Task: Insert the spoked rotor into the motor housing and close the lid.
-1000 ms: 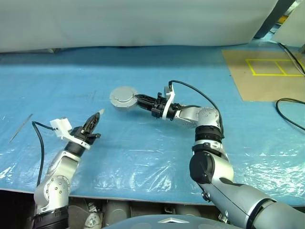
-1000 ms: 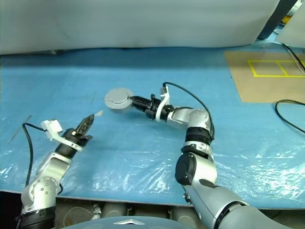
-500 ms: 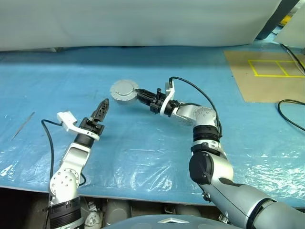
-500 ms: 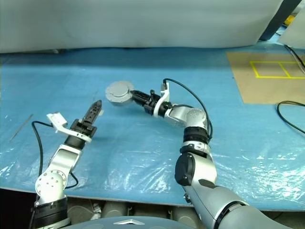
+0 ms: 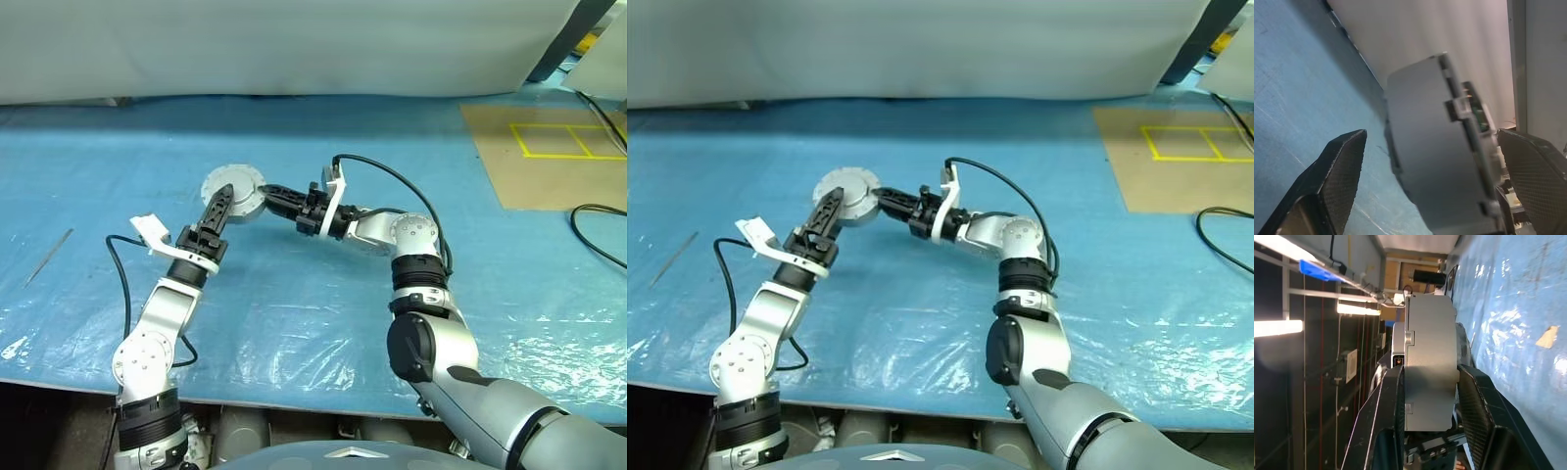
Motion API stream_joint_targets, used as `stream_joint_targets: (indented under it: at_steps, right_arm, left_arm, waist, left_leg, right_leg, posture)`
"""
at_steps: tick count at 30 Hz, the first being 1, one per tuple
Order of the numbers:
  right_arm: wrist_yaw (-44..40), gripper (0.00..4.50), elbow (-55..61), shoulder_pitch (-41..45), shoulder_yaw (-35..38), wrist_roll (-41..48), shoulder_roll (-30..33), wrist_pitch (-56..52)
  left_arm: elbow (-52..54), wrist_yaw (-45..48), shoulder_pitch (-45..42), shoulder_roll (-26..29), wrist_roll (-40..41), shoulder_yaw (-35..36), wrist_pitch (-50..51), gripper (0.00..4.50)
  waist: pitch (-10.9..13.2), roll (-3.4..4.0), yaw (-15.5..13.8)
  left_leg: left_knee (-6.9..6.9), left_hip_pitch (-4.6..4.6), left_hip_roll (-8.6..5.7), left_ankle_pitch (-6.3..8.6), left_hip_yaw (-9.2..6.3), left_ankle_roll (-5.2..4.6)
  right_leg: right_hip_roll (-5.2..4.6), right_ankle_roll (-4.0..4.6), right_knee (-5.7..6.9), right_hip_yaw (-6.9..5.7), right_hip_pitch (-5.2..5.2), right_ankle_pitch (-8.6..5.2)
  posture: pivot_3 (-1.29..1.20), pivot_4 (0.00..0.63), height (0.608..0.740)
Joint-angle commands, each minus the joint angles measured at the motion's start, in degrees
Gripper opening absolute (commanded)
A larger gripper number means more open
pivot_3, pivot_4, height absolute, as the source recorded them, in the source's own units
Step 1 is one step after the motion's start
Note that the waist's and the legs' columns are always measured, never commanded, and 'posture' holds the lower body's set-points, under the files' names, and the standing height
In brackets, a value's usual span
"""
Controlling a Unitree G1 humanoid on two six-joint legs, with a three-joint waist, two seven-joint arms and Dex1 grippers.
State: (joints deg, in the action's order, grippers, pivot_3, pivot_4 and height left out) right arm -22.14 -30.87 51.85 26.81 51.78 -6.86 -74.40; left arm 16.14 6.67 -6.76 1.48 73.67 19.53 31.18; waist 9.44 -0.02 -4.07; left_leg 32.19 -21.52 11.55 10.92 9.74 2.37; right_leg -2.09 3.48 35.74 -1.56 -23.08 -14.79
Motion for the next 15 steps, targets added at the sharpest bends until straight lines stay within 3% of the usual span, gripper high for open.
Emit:
stream_joint_targets:
  at_steps: [1, 7, 15]
  right_arm:
    - [-2.52, 1.23, 3.35, 0.0, -0.3, 4.31, -2.44, -0.29]
    - [-2.58, 1.23, 3.43, -0.25, -0.87, 4.48, -2.21, 0.13]
    - [-3.03, 1.23, 3.67, -0.41, -1.56, 4.16, -2.11, 0.32]
  left_arm:
    - [0.13, -1.08, -1.39, -0.75, 1.92, 0.63, -1.15, 4.3]
    - [0.0, -0.11, -1.11, -0.07, 1.77, 0.4, -0.8, 2.73]
    - [0.29, 0.15, -1.13, 0.07, 2.8, 0.14, -0.91, 2.66]
  waist:
    - [0.0, 0.0, 0.0]
    - [0.01, -0.02, 0.03]
    - [0.01, -0.03, 0.03]
  left_leg:
    - [0.02, -0.01, -0.01, 0.0, -0.01, 0.0]
    - [0.06, -0.03, -0.03, 0.0, -0.04, 0.0]
    - [0.07, -0.03, -0.04, 0.0, -0.06, 0.0]
  right_leg:
    - [-0.01, -0.02, 0.0, 0.0, 0.0, 0.01]
    - [-0.01, -0.05, 0.01, 0.0, 0.02, 0.04]
    - [-0.01, -0.06, 0.01, 0.0, 0.02, 0.04]
  posture:
    - [0.0, 0.15, 0.74]
    - [0.0, 0.15, 0.74]
    - [0.0, 0.15, 0.74]
